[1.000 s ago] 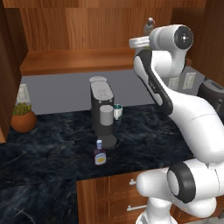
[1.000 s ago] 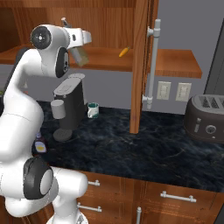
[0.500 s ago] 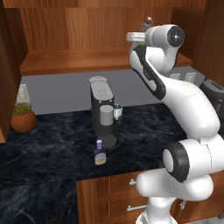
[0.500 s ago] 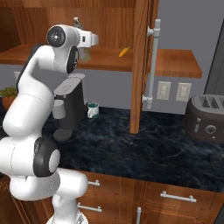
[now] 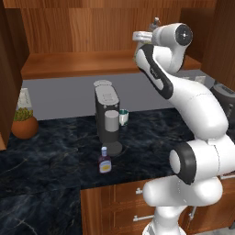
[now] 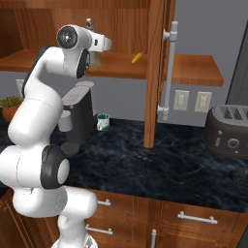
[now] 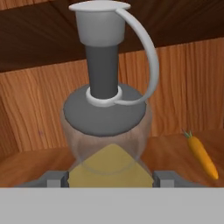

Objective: Pick the oil and vinegar bottle and condiment bottle from the counter and place them in the cabinet.

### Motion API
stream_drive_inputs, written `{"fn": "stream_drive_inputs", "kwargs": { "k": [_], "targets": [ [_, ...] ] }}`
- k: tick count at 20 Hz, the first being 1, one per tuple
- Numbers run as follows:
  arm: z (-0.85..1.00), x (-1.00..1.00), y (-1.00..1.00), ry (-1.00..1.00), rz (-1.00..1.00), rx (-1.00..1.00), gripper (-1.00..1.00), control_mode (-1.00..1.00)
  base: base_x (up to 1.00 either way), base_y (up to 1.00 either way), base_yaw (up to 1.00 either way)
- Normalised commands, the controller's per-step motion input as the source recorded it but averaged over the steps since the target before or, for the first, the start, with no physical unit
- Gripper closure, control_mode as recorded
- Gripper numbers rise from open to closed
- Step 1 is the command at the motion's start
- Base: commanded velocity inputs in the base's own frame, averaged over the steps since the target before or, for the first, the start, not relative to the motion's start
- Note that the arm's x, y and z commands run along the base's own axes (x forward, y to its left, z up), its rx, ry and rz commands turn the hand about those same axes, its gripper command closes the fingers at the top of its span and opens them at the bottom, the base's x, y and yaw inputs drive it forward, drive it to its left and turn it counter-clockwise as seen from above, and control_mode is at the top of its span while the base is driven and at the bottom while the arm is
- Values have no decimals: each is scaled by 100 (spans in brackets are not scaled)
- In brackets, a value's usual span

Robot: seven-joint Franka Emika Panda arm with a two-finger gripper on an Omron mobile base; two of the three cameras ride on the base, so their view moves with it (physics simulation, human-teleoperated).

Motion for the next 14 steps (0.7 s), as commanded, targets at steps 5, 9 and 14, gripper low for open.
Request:
{"fn": "stream_drive_inputs", "kwargs": {
  "k": [5,9,14],
  "targets": [
    [0,9,0,3,0,0,100,-100,0,0,0],
    [-3,41,0,6,0,0,100,-100,0,0,0],
    [-2,51,0,1,0,-4,100,-100,0,0,0]
  ]
}}
